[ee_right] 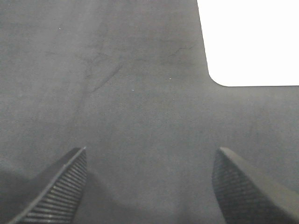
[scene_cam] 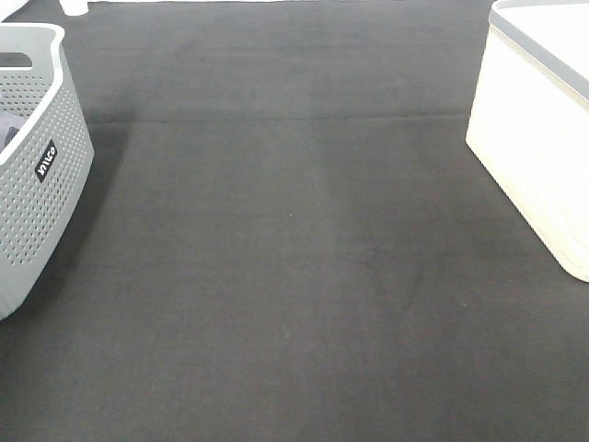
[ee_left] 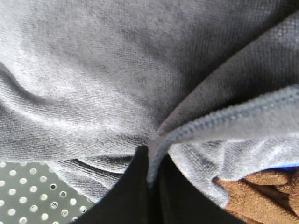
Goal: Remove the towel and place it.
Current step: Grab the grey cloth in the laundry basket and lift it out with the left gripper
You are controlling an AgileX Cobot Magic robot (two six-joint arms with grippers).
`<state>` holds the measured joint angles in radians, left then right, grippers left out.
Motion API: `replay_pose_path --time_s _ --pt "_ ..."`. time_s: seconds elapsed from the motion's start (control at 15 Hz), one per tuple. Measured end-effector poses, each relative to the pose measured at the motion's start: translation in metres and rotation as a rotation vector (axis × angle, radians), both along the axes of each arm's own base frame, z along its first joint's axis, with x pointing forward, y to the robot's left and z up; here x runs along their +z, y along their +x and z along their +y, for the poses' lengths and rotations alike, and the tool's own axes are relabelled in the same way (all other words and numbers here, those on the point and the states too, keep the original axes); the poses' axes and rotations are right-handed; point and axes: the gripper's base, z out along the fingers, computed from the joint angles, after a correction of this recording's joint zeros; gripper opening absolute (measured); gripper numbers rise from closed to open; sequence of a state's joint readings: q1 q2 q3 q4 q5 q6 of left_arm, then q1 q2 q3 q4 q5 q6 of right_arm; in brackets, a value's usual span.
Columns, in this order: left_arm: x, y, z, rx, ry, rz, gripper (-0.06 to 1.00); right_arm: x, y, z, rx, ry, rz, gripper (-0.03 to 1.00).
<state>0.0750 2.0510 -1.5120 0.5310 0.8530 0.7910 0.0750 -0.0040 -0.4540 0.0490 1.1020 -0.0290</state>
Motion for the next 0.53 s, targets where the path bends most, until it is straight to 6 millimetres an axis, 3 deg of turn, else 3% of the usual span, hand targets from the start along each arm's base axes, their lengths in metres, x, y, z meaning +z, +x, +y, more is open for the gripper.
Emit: replay_pose_path --time_s 0.53 --pt "-0.0001 -0.0004 0.0013 0.092 -0.028 -0.039 0.0 0.0 0.0 0.0 0.0 0.0 0.0 0.72"
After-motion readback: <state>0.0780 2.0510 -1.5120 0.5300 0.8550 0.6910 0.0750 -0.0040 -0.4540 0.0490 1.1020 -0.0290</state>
